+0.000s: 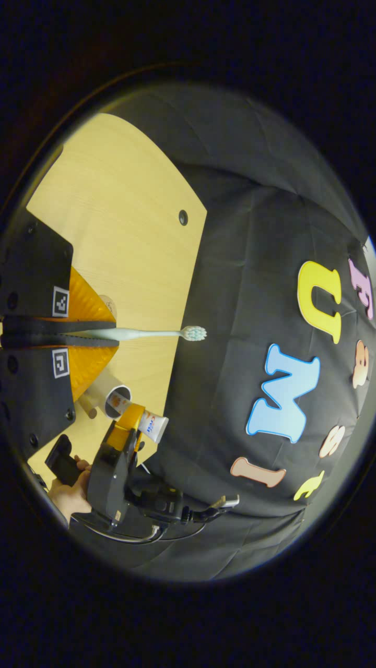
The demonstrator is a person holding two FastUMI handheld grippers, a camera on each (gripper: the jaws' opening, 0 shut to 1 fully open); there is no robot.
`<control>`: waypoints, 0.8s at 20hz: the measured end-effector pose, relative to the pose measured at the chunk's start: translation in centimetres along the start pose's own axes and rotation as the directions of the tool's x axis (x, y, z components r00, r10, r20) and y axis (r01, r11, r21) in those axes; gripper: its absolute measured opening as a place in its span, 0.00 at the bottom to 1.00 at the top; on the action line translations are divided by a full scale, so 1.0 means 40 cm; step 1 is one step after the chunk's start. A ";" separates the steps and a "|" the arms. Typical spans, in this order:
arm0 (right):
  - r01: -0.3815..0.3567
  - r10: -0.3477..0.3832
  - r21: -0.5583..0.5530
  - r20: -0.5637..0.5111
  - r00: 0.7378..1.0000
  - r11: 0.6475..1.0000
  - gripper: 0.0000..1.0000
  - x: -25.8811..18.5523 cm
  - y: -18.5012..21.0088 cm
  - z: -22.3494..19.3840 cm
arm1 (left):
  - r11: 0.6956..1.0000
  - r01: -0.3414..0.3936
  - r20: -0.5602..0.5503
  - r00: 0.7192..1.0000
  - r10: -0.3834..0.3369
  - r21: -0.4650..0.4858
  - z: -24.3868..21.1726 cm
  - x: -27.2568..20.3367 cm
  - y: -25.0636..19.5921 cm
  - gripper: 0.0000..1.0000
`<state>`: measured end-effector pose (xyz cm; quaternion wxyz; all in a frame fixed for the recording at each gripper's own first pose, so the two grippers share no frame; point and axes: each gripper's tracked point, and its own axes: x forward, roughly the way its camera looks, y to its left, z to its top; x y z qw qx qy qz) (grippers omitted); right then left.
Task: Put the toothbrush and toothpaste on the desktop into the cup, then pick up the cup and place it on the coaster on the desktop.
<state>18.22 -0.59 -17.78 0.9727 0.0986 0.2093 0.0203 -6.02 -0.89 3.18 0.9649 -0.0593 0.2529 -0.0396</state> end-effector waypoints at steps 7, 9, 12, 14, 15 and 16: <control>0.014 -0.017 -0.047 -0.048 0.999 0.999 0.37 0.017 -0.009 -0.036 | 1.000 0.000 0.007 1.000 0.000 0.008 0.009 0.009 -0.003 0.08; 0.021 -0.022 -0.060 -0.024 0.999 0.998 0.36 0.000 -0.013 -0.024 | 1.000 0.005 0.011 1.000 -0.005 0.008 0.012 0.013 -0.010 0.08; 0.022 -0.023 -0.060 -0.007 1.000 0.998 0.37 -0.025 -0.018 -0.004 | 1.000 0.023 0.026 0.999 -0.023 0.010 0.021 0.028 -0.029 0.08; 0.022 -0.020 -0.057 0.028 0.999 0.998 0.54 -0.061 -0.020 0.020 | 0.999 0.043 0.044 0.998 -0.044 0.011 0.029 0.038 -0.048 0.08; 0.025 -0.022 -0.054 0.054 0.998 0.998 0.59 -0.081 -0.024 0.040 | 0.998 0.057 0.057 0.997 -0.057 0.010 0.037 0.047 -0.058 0.08; 0.023 -0.020 -0.048 0.079 0.997 0.999 0.61 -0.099 -0.027 0.060 | 0.997 0.071 0.071 0.995 -0.072 0.011 0.044 0.055 -0.070 0.08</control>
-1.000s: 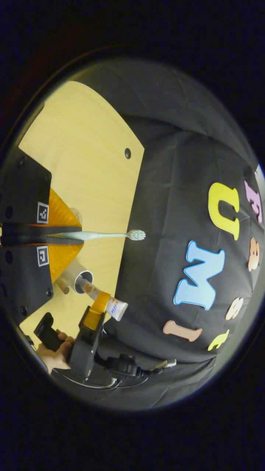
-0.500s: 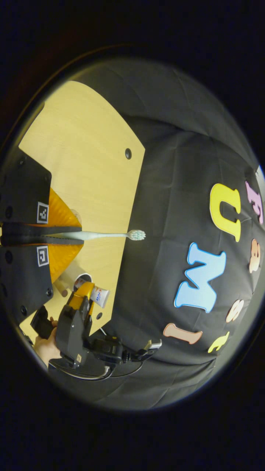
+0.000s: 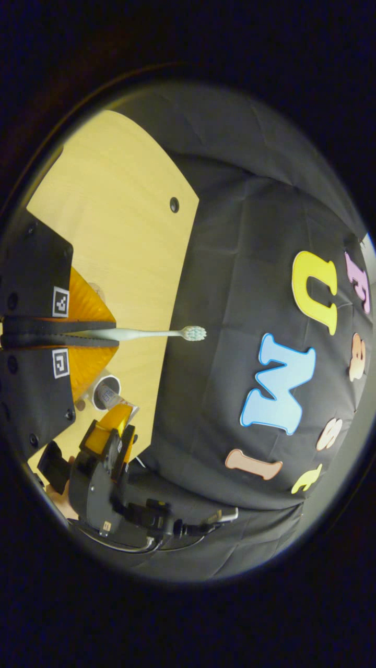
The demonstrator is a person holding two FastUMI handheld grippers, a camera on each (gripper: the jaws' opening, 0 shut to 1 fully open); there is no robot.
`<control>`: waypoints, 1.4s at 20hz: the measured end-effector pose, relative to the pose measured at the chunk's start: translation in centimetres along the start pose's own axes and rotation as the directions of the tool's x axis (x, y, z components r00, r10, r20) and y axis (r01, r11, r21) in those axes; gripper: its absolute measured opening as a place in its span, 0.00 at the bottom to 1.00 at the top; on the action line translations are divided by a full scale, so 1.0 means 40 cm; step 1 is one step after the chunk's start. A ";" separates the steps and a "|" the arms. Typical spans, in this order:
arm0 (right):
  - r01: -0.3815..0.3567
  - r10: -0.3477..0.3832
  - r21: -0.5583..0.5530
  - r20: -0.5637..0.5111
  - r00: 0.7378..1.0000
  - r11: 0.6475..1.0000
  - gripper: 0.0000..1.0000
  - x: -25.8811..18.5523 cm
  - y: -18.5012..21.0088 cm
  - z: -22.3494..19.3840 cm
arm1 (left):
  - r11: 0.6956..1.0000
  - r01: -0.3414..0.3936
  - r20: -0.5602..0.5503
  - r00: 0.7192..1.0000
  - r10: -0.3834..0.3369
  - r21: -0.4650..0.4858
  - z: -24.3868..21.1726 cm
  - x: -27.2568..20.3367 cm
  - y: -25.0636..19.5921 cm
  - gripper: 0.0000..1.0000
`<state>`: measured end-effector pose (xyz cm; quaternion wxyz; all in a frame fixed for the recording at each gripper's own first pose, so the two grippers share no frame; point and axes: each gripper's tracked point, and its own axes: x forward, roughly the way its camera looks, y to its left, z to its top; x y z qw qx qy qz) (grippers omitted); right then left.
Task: Put the toothbrush and toothpaste on the desktop into the cup, then pick up the cup and place it on the coaster on the desktop.
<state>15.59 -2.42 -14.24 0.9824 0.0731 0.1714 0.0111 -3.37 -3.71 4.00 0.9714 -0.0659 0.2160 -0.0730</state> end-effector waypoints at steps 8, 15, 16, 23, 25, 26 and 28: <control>0.094 -0.099 0.045 0.138 0.986 0.995 0.75 -0.193 -0.098 0.077 | 0.988 0.148 0.160 0.975 -0.152 0.035 0.094 0.091 -0.100 0.07; 0.166 -0.172 0.121 0.043 0.984 0.979 0.75 -0.293 -0.178 -0.030 | 0.953 0.288 0.231 0.925 -0.302 0.092 0.135 0.165 -0.242 0.07; 0.177 -0.181 0.120 0.027 0.983 0.977 0.75 -0.299 -0.187 -0.045 | 0.950 0.298 0.231 0.922 -0.311 0.090 0.134 0.180 -0.256 0.06; 0.210 -0.209 0.132 -0.017 0.978 0.969 0.75 -0.321 -0.227 -0.074 | 0.949 0.297 0.192 0.930 -0.313 0.107 0.056 0.299 -0.277 0.07; 0.206 -0.204 0.139 -0.024 0.979 0.969 0.75 -0.316 -0.230 -0.076 | 0.948 0.299 0.165 0.935 -0.314 0.110 0.004 0.320 -0.273 0.07; 0.204 -0.202 0.143 -0.027 0.979 0.969 0.75 -0.315 -0.228 -0.074 | 0.949 0.296 0.154 0.938 -0.310 0.111 -0.016 0.328 -0.272 0.07; 0.201 -0.198 0.148 -0.035 0.980 0.968 0.75 -0.310 -0.224 -0.079 | 0.948 0.297 0.131 0.942 -0.310 0.114 -0.053 0.341 -0.270 0.07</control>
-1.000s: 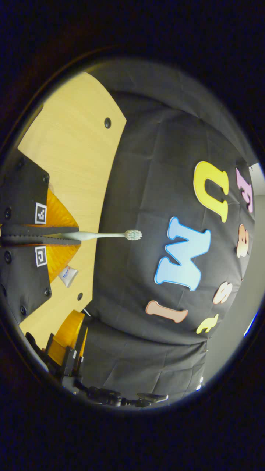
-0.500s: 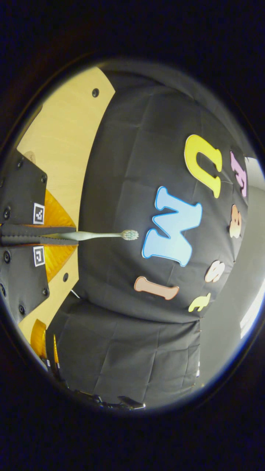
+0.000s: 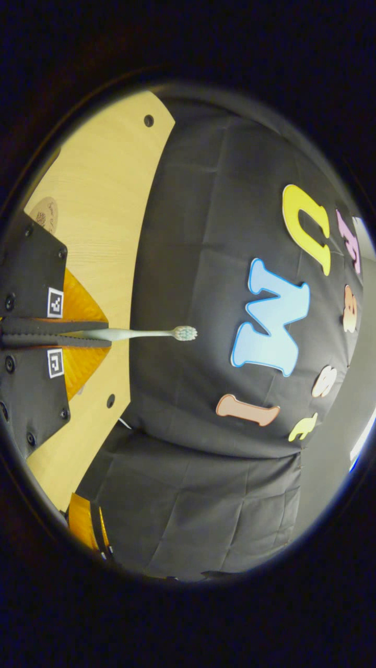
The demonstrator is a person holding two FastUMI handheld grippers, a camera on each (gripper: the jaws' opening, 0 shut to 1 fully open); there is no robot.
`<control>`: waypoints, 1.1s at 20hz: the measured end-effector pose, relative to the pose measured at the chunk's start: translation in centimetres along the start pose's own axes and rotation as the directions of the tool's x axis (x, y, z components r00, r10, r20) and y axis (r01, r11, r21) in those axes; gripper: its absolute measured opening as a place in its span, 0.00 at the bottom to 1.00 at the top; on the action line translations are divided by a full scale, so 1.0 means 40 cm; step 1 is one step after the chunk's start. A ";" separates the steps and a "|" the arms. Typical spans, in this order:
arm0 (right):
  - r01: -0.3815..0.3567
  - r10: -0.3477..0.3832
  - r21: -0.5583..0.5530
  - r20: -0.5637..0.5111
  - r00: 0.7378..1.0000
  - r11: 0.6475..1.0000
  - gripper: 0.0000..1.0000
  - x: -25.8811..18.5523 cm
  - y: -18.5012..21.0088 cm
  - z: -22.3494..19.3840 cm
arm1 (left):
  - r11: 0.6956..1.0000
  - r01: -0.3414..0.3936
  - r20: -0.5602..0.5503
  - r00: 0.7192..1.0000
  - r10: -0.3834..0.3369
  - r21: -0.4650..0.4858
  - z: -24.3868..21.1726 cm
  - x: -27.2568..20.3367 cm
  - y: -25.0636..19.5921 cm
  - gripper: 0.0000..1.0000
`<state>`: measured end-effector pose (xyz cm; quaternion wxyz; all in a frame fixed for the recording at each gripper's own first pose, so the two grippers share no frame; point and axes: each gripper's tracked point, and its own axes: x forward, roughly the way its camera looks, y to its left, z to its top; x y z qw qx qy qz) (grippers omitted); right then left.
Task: Put the toothbrush and toothpaste on the desktop into the cup, then pick up the cup and place it on the coaster on the desktop.
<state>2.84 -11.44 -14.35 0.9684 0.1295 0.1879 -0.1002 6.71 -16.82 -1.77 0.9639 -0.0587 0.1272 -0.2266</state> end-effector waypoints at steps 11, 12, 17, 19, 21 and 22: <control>-0.013 0.013 -0.033 0.010 1.000 0.999 0.75 -0.009 0.028 0.000 | 1.000 -0.012 -0.037 0.999 0.013 0.009 -0.041 -0.007 0.013 0.16; -0.008 0.008 -0.032 0.012 1.000 0.999 0.75 -0.011 0.024 0.001 | 1.000 -0.013 -0.042 0.999 0.013 0.011 -0.042 -0.007 0.014 0.16; -0.027 0.027 -0.003 -0.008 1.000 1.000 0.75 -0.023 0.034 -0.015 | 1.000 -0.005 -0.077 0.997 0.006 0.015 -0.068 -0.012 0.007 0.42; -0.030 0.030 -0.009 -0.008 1.000 0.999 0.75 -0.032 0.037 -0.013 | 1.000 -0.020 -0.071 0.997 0.020 0.010 -0.050 -0.030 0.011 0.45; -0.043 0.043 -0.022 -0.006 0.999 0.999 0.75 -0.039 0.045 -0.009 | 0.998 -0.050 -0.064 0.997 0.051 0.028 -0.028 -0.055 0.012 0.62; -0.052 0.052 -0.028 -0.001 0.999 0.998 0.75 -0.041 0.051 -0.003 | 0.998 -0.058 -0.060 0.996 0.060 0.030 -0.024 -0.069 0.009 0.71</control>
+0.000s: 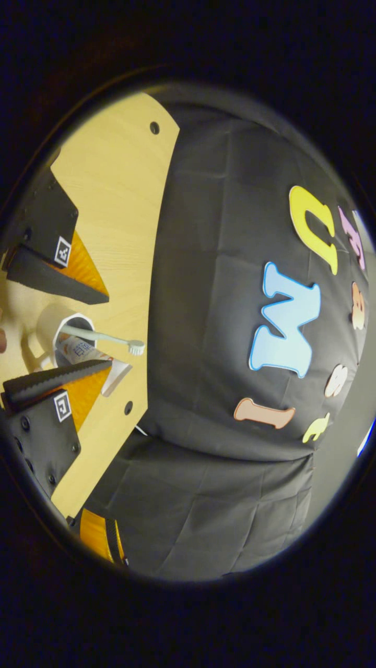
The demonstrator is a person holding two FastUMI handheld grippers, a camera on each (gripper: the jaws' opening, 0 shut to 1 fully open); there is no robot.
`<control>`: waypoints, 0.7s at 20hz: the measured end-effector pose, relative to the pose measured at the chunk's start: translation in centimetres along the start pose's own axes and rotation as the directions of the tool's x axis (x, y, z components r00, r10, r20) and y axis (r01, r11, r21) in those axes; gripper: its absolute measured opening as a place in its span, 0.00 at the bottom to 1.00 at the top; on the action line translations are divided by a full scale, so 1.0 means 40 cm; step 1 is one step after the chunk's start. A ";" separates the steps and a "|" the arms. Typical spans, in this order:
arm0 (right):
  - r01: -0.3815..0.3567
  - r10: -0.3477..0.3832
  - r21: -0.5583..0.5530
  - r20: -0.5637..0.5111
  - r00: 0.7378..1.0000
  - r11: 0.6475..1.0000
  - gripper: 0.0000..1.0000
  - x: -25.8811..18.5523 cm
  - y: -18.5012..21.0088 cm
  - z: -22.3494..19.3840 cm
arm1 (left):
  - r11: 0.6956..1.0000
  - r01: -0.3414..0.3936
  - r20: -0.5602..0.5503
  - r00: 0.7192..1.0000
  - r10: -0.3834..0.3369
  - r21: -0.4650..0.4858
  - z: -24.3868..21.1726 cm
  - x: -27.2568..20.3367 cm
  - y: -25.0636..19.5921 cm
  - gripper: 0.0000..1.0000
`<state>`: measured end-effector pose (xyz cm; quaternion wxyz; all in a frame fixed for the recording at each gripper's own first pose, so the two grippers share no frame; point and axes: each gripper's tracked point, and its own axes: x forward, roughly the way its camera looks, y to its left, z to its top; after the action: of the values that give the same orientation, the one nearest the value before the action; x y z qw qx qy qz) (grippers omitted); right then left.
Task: Put the toothbrush and toothpaste on the desktop into the cup, then pick up the cup and place it on the coaster on the desktop.
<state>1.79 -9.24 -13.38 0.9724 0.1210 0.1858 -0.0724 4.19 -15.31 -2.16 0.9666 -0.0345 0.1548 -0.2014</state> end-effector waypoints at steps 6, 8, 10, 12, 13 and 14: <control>-0.072 0.072 -0.012 -0.011 0.997 0.997 0.75 0.003 0.037 0.002 | 0.995 -0.098 0.025 0.995 0.098 0.020 0.053 -0.117 0.020 0.81; -0.095 0.094 -0.032 -0.045 0.995 0.995 0.75 0.023 0.060 -0.010 | 0.989 -0.146 0.027 0.989 0.146 0.029 0.070 -0.174 0.037 0.80; -0.094 0.090 -0.050 -0.078 0.993 0.994 0.73 0.042 0.072 -0.016 | 0.987 -0.157 0.017 0.988 0.157 0.029 0.078 -0.211 0.042 0.80; -0.093 0.086 -0.053 -0.116 0.990 0.994 0.73 0.060 0.092 -0.026 | 0.985 -0.171 0.014 0.985 0.170 0.036 0.089 -0.240 0.052 0.80; -0.097 0.088 -0.059 -0.143 0.986 0.994 0.75 0.070 0.103 -0.040 | 0.984 -0.174 0.015 0.985 0.174 0.036 0.094 -0.253 0.057 0.80; -0.101 0.090 -0.060 -0.165 0.982 0.993 0.75 0.075 0.115 -0.046 | 0.984 -0.176 0.015 0.984 0.175 0.035 0.097 -0.265 0.060 0.80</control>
<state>4.76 -4.62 -15.21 0.9600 0.1019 0.2606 -0.0090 -2.93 -8.83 4.24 0.9820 -0.0043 0.1476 -0.1180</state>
